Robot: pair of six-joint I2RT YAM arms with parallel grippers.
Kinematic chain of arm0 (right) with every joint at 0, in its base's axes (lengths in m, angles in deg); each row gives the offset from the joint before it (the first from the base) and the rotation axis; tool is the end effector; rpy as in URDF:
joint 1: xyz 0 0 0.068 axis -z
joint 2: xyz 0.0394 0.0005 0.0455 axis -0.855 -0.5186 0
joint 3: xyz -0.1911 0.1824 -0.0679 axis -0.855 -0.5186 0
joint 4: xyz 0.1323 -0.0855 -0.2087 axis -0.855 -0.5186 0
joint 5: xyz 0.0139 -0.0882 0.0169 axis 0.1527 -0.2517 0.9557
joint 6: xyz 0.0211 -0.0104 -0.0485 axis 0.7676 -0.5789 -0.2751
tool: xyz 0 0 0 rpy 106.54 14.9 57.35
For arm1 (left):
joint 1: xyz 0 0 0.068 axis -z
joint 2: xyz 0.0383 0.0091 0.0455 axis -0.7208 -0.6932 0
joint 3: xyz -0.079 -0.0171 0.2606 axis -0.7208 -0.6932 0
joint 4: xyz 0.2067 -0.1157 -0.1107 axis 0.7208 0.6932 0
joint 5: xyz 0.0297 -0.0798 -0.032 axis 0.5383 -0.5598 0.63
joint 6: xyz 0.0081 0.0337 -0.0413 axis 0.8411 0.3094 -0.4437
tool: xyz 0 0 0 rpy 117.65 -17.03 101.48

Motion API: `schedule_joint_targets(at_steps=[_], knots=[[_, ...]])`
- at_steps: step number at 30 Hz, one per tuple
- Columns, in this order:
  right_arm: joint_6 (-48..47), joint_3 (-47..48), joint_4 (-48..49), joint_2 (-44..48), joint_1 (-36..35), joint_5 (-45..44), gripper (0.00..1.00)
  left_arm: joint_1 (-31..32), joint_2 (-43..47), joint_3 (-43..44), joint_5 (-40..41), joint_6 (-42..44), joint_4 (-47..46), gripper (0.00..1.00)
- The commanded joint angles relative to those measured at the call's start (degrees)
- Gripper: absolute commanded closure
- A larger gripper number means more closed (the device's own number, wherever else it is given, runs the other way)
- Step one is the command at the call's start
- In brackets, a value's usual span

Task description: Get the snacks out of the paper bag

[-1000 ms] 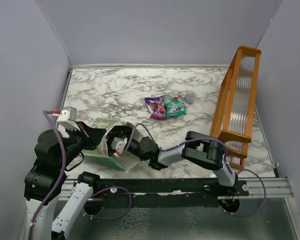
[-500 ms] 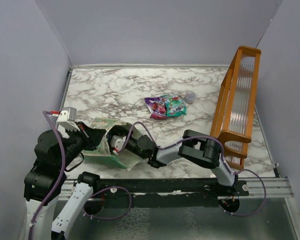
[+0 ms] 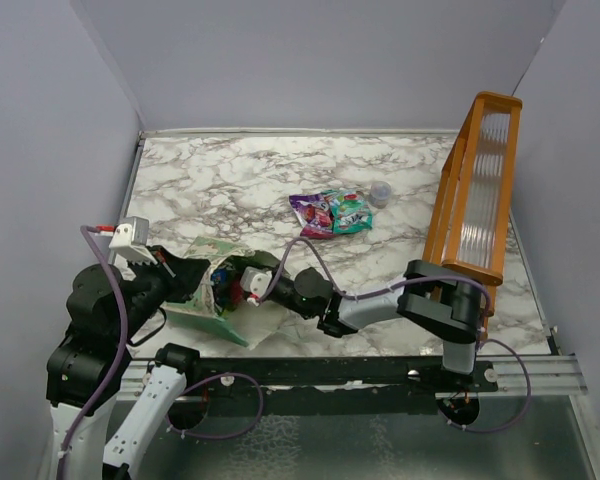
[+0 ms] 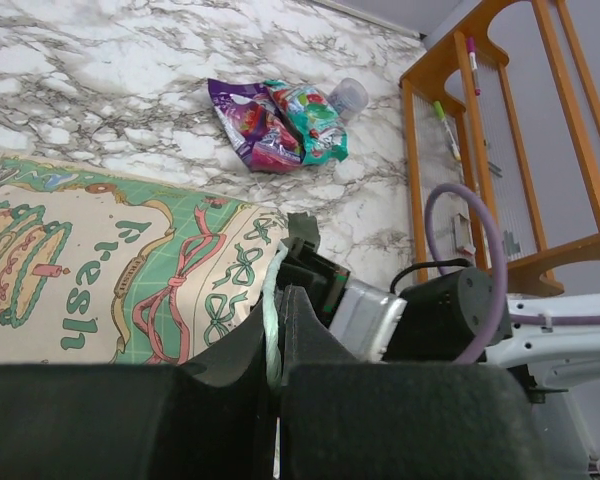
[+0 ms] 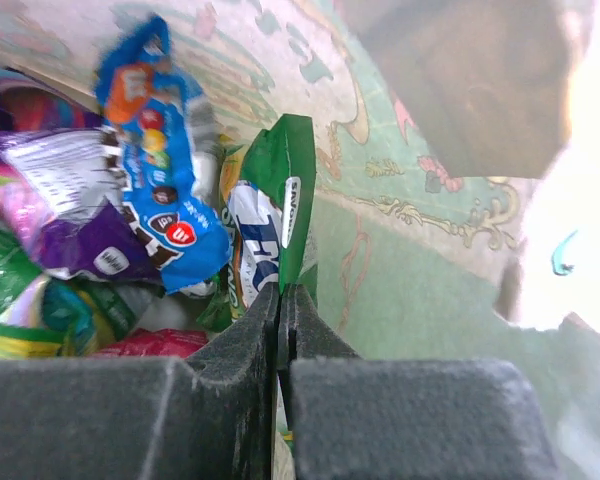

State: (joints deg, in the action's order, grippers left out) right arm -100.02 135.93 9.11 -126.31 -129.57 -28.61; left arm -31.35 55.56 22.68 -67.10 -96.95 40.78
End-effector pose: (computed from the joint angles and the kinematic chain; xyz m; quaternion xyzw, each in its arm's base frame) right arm 0.1360 0.3763 0.1802 -0.5125 0.4727 0.1944 0.6900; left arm 0.0382 -0.0177 0.3998 -0.0615 0.7812 -0.3250 0.5294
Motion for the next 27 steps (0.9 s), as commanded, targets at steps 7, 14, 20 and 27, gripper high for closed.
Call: schedule_joint_targets(at_steps=[7, 14, 20, 27], knots=[[13.37, -6.42, -9.34, 15.32, -0.03, 11.8, 0.99, 0.25, 0.94, 1.02, 4.36, -1.37, -1.0, 1.0], [16.66, -10.42, -12.69, 25.7, -0.03, 15.11, 0.99, 0.26, 1.06, 1.07, 5.83, -1.65, -0.79, 1.0], [22.71, -12.4, -20.71, 36.11, -0.03, 19.26, 0.99, 0.21, 1.77, 0.92, 7.96, -2.36, -0.25, 1.0], [23.94, -7.74, -40.33, 46.62, -0.04, 19.21, 0.99, 0.26, 2.26, 0.89, 10.49, -2.74, 0.36, 1.0]])
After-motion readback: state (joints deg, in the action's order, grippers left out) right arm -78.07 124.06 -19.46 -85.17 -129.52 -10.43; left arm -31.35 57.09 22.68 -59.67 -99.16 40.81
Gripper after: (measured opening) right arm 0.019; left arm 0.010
